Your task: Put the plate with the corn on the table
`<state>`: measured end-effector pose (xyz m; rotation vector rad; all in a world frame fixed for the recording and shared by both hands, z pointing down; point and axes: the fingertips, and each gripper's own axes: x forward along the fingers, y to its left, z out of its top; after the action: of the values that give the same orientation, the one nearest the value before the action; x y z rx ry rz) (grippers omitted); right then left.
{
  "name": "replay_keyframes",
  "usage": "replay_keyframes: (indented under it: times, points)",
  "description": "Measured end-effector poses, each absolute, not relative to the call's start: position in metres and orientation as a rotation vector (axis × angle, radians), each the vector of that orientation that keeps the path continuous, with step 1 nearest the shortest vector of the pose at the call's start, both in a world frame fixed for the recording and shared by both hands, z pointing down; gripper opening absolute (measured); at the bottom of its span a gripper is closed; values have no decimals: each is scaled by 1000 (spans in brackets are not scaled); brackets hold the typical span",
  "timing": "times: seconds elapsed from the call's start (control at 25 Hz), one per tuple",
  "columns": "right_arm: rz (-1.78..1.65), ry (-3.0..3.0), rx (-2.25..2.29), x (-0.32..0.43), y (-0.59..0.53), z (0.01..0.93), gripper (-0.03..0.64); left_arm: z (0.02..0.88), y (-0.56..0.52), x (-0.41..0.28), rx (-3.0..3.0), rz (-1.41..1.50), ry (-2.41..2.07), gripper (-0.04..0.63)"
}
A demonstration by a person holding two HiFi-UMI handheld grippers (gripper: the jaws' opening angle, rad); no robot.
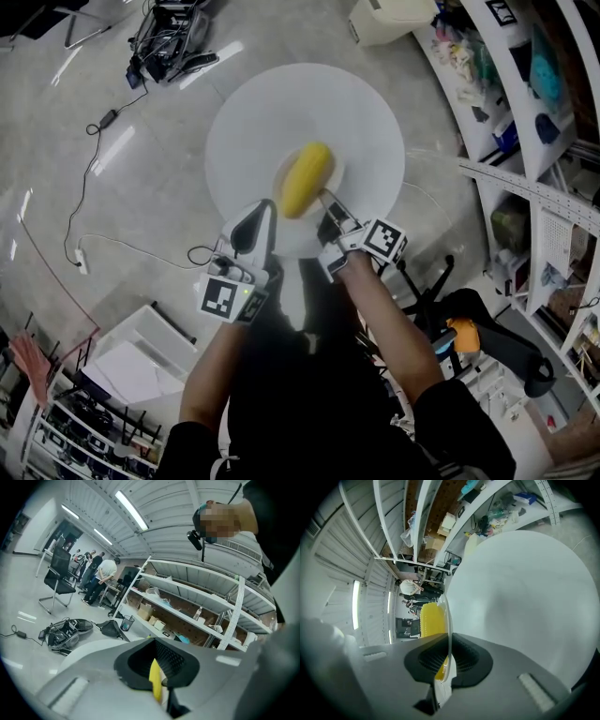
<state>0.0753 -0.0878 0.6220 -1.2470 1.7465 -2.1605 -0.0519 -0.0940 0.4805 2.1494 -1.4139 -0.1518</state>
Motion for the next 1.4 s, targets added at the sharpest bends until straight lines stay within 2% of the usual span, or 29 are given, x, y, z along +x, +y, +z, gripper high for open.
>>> replay_keyframes:
  times: [1.4]
  points:
    - [-2248,1714,-1316,74,-95,684,26,527,-124,-64,2100,-159,-1428,3]
